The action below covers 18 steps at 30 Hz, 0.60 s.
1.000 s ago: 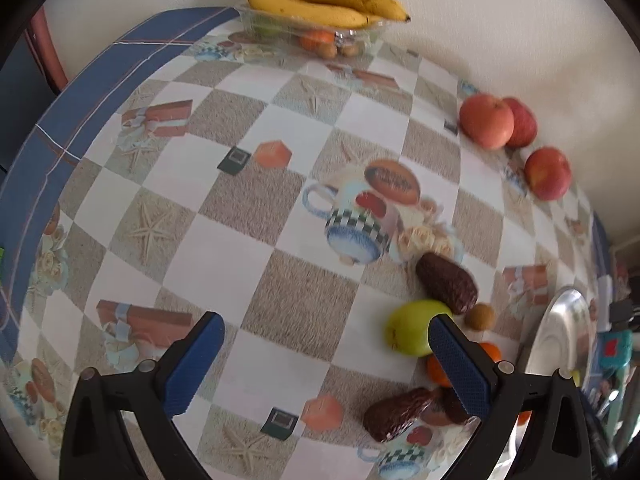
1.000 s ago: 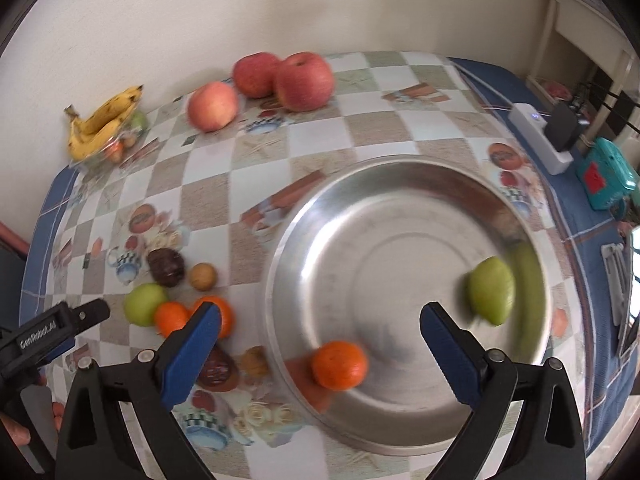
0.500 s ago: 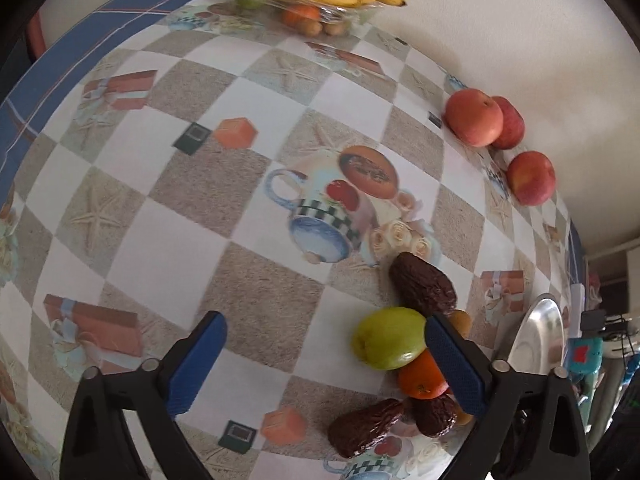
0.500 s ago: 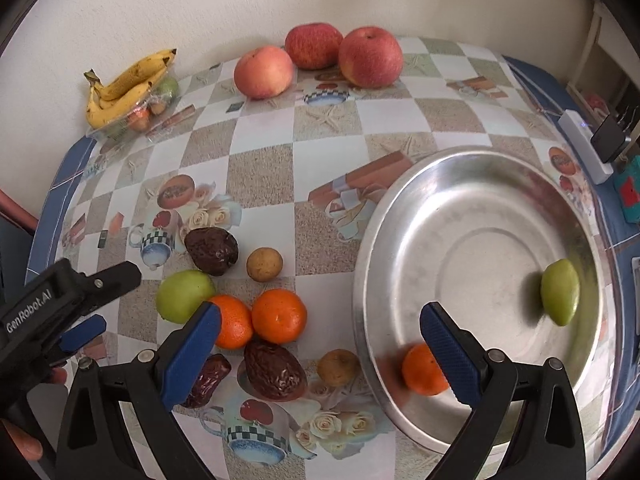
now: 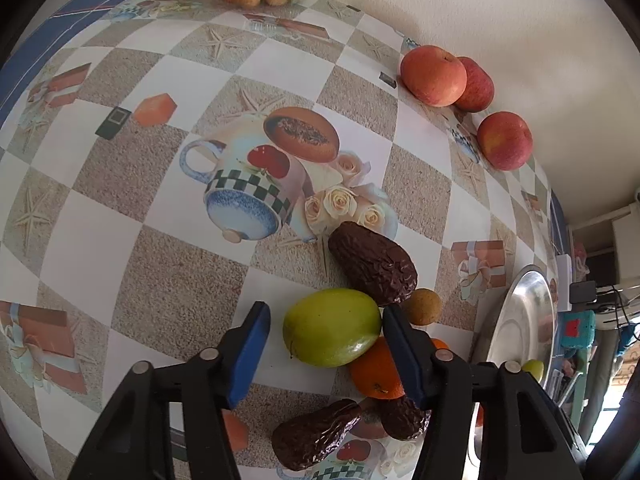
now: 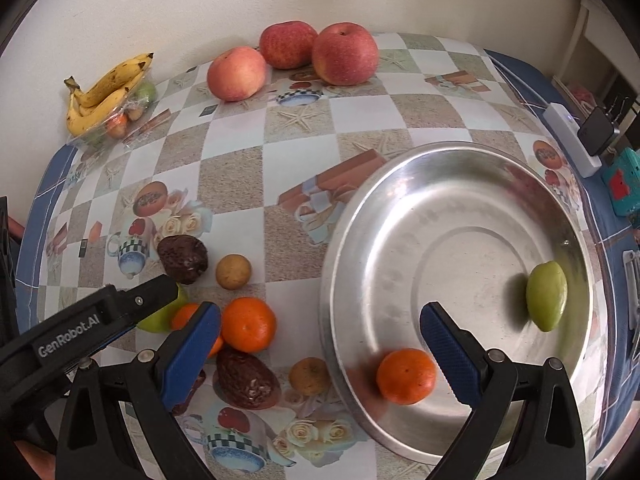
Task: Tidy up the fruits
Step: 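Lower the left tool onto the green apple and close on it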
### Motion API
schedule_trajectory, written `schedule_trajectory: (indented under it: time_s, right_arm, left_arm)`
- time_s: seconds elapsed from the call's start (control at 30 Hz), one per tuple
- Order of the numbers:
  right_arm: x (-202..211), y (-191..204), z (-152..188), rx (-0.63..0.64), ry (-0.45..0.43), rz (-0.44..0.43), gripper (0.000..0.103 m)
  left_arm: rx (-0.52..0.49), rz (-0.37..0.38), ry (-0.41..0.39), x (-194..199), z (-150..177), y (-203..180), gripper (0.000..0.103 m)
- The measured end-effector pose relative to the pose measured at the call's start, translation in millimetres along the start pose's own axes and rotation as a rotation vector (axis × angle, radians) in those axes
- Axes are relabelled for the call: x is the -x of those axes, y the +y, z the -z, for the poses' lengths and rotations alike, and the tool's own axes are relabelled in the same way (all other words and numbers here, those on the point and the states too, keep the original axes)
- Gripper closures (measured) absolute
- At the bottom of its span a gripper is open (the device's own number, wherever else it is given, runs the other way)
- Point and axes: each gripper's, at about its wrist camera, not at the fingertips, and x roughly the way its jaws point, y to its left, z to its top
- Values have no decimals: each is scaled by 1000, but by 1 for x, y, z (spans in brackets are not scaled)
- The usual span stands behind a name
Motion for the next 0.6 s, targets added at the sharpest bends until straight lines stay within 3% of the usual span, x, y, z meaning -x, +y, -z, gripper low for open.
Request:
schedule_trajectory:
  time_s: [0.07,0.33,0.6]
  right_arm:
    - [0,-2,0,-4,2,-1,3]
    - [-2,-2,0,-19,12,-4,3]
    - [-1,17,-3,0,-10,-29,3]
  left_arm:
    - [11,18,3,0,0,1,48]
    - [34,21,6,5,1,8,50]
    - [116,6,-59,25,-10,33,50]
